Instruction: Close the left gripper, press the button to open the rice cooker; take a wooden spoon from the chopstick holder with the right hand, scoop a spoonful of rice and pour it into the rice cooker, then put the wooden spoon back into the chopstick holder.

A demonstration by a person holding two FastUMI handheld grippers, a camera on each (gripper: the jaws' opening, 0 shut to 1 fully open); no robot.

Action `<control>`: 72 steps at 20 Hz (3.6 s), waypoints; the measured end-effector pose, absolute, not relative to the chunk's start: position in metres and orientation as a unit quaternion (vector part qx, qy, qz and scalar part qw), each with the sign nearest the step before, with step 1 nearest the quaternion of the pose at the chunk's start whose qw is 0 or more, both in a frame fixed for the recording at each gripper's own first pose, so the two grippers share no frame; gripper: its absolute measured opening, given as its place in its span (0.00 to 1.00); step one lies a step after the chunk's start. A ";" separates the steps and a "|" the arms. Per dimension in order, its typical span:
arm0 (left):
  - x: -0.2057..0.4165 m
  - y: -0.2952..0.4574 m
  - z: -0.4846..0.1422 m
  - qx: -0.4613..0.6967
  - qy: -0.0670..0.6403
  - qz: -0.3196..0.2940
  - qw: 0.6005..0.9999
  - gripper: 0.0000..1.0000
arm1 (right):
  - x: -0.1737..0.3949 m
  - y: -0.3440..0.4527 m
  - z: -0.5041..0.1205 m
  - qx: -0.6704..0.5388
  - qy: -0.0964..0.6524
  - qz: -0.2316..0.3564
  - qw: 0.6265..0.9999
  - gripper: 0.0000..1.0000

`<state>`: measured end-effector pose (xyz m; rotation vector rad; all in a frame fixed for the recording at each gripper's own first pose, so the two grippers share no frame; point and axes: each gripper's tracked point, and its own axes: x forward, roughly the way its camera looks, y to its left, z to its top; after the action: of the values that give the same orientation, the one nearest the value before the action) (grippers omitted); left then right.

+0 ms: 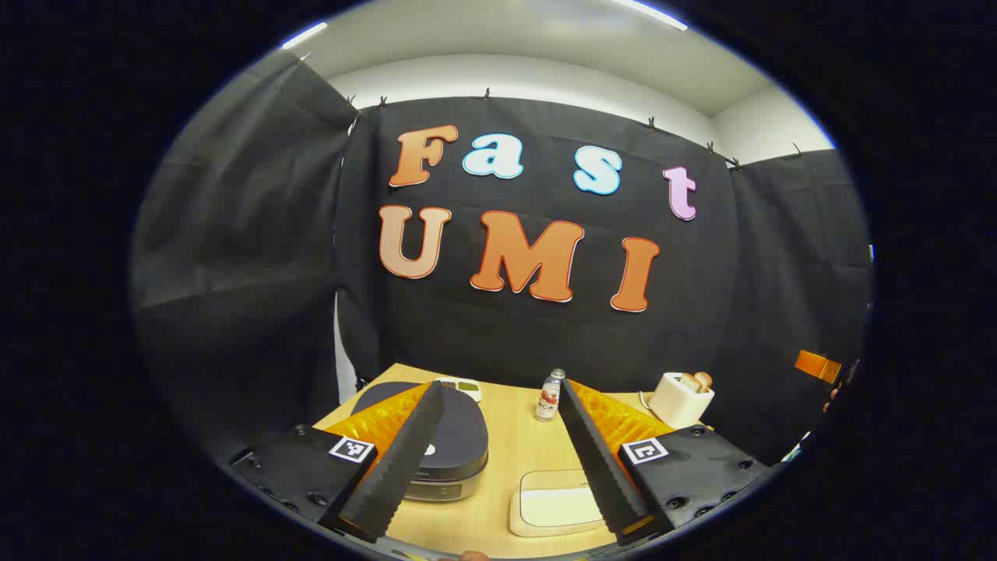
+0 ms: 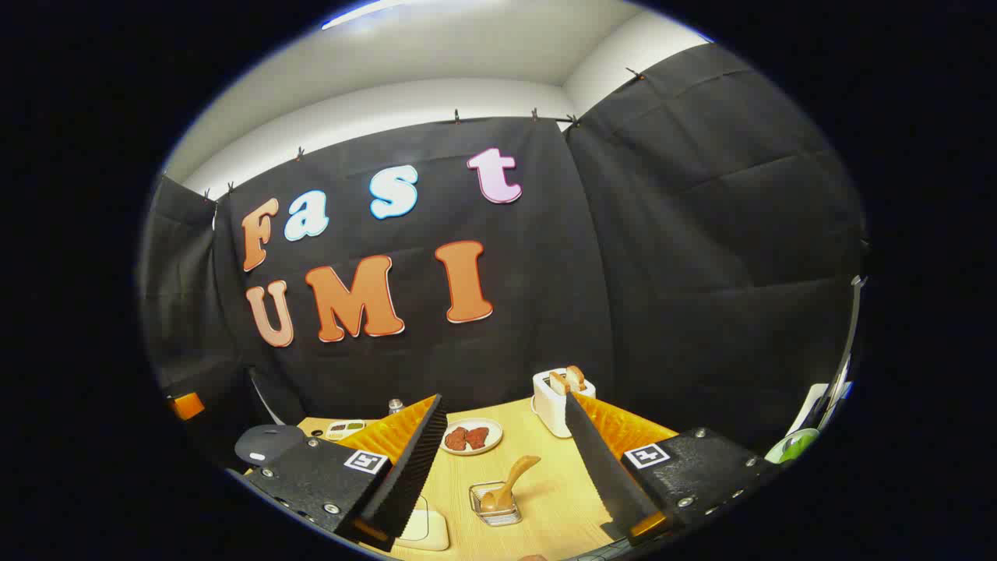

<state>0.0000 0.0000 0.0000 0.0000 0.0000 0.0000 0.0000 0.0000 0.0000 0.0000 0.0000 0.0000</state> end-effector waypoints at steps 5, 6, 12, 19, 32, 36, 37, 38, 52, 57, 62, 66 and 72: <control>-0.019 -0.014 -0.004 -0.017 0.005 0.016 1.000 1.00 | 0.001 0.008 -0.008 -0.031 0.008 0.033 0.999 0.95; -0.020 -0.013 -0.001 -0.013 0.000 0.022 1.000 0.99 | 0.000 0.008 -0.007 -0.039 0.003 0.035 0.999 0.95; 0.002 -0.005 0.006 -0.004 -0.002 0.016 1.000 1.00 | -0.017 0.012 -0.026 -0.053 0.020 0.030 0.998 0.95; -0.005 0.026 -0.006 -0.025 0.007 0.012 1.000 1.00 | -0.034 0.033 -0.018 -0.057 0.013 0.017 0.998 0.95; -0.007 0.070 -0.003 0.021 0.013 0.037 0.999 0.51 | -0.025 0.065 -0.024 -0.055 0.028 0.019 0.998 0.95; 0.004 0.068 -0.013 0.028 0.037 0.035 0.998 0.28 | -0.027 0.065 -0.027 -0.051 0.035 0.013 0.998 0.95; 0.006 0.073 -0.015 0.029 0.039 0.037 0.998 0.12 | -0.028 0.064 -0.029 -0.054 0.036 0.011 0.998 0.95; 0.008 0.068 -0.017 0.020 0.042 0.023 0.999 0.10 | -0.029 0.063 -0.030 -0.056 0.038 0.009 0.998 1.00; 0.083 0.088 -0.092 0.048 0.135 -0.012 0.990 0.04 | -0.030 0.063 -0.038 -0.081 0.052 0.002 0.995 0.95; 0.119 0.096 -0.135 0.033 0.181 -0.011 0.983 0.04 | -0.031 0.055 -0.048 -0.091 0.066 -0.008 0.994 0.95; 0.120 0.102 -0.164 0.016 0.218 -0.004 0.976 0.04 | -0.031 0.049 -0.053 -0.096 0.075 -0.019 0.992 0.95; 0.118 0.102 -0.165 0.014 0.211 -0.010 0.977 0.04 | -0.031 0.051 -0.059 -0.100 0.085 -0.018 0.991 0.95; 0.118 0.103 -0.170 0.002 0.252 -0.021 0.967 0.05 | -0.035 0.059 -0.065 -0.101 0.095 -0.004 0.990 0.95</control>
<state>0.1177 0.1027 -0.1696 0.0045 0.5102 -0.0419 -0.0349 0.0590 -0.0651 -0.2023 0.1915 -0.0076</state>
